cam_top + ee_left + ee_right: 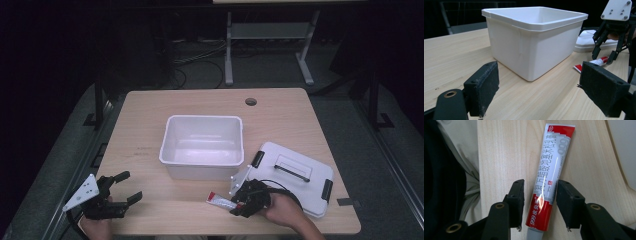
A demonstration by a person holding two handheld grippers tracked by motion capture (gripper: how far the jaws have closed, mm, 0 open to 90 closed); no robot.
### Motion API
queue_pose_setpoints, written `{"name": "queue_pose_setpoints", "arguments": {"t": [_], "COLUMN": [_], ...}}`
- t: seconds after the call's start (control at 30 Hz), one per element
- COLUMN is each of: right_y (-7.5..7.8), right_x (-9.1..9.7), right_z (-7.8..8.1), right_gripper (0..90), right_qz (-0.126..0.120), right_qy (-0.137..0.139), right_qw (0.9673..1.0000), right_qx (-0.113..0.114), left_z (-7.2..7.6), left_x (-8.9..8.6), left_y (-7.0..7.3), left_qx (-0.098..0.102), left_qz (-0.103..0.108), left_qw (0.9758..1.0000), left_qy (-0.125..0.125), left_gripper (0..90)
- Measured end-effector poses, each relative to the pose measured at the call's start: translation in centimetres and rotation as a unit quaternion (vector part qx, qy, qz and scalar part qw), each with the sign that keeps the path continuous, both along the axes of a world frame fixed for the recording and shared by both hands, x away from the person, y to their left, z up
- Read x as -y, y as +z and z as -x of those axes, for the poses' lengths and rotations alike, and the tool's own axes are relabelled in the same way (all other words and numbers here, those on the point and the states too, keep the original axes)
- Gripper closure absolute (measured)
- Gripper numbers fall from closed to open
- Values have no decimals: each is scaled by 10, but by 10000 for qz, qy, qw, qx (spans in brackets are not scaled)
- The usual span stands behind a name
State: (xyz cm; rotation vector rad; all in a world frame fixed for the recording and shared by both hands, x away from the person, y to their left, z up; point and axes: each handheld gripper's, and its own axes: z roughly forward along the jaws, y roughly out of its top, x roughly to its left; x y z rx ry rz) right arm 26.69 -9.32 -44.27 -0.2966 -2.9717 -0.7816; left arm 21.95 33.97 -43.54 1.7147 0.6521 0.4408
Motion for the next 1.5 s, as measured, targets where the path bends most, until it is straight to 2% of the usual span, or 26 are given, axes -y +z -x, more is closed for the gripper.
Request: {"name": "queue_pose_setpoints", "arguments": {"t": [0.37, 0.73, 1.23, 1.4, 1.5], "right_y": [-2, -3, -3, 1, 4], "right_x": [-3, -6, -6, -3, -2], "right_z": [1, 5, 5, 4, 5], "right_gripper": [636, 668, 680, 680, 680], "right_qz": [105, 267, 232, 99, 115], "right_qy": [51, 165, 298, 299, 297], "right_qw": [9999, 9991, 9991, 9994, 9994], "right_qx": [67, 275, 194, 132, 160], "left_z": [0, 0, 1, 1, 1], "left_x": [-1, 0, 0, 0, 1], "left_y": [0, 0, 0, 0, 0], "left_qx": [3, 3, 7, 5, 1], "left_qz": [13, 9, 1, 2, -8], "left_qw": [10000, 10000, 10000, 10000, 10000], "left_qy": [11, 10, -3, -6, -10], "left_gripper": [157, 157, 157, 157, 157]}}
